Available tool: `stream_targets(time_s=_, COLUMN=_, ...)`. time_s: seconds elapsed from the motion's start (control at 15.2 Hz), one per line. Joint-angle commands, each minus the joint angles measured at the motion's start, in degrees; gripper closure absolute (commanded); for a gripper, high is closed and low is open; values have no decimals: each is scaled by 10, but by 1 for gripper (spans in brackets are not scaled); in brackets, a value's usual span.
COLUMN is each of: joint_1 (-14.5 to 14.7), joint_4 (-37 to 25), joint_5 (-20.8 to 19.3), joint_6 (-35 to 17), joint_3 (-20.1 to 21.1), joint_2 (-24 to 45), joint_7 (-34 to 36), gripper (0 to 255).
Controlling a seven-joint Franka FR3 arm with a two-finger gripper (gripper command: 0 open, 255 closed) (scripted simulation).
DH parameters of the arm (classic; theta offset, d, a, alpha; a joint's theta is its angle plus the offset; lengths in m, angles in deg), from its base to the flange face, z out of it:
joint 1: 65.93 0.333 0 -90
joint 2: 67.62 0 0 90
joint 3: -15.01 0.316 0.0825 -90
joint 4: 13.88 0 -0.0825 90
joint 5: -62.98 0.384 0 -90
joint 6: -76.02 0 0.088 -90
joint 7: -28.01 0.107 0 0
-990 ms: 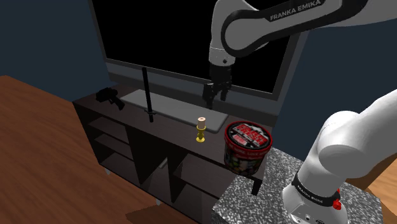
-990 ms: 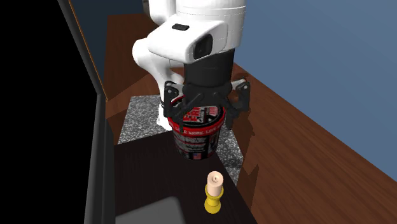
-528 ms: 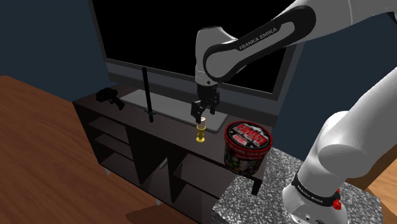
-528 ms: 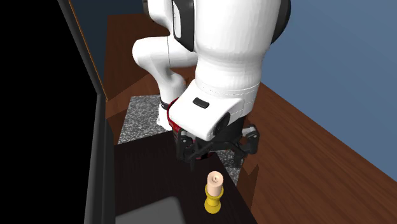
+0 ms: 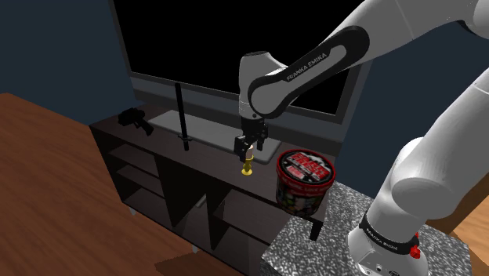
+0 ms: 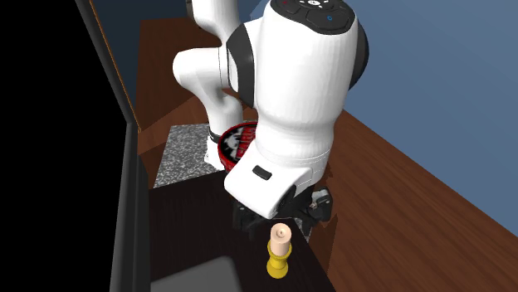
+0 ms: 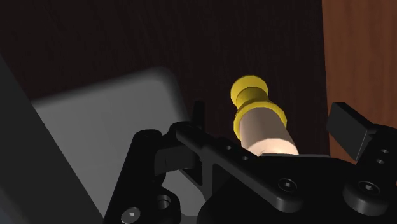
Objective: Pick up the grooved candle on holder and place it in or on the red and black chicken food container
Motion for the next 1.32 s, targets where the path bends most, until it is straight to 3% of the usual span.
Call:
stream_targets(time_s=0.0, joint_1=0, joint_4=3, joint_5=-1, joint_6=-7, joint_3=1, joint_2=3, joint_7=1, gripper=0)
stream_targets(time_s=0.4, joint_1=0, joint_4=3, joint_5=-1, joint_6=-7, joint_3=1, joint_2=3, joint_7=1, gripper=0)
stream_targets(time_s=0.46, joint_1=0, joint_4=3, joint_5=-1, joint_6=-7, joint_3=1, joint_2=3, joint_7=1, gripper=255)
stream_targets(time_s=1.06, joint_1=0, joint_4=3, joint_5=-1, joint_6=-7, joint_3=1, joint_2=3, joint_7=1, gripper=255)
stream_targets(time_s=1.25, joint_1=1, joint_4=-8, joint_5=2, joint_6=19, joint_3=-1, joint_2=-12, joint_7=-2, gripper=255)
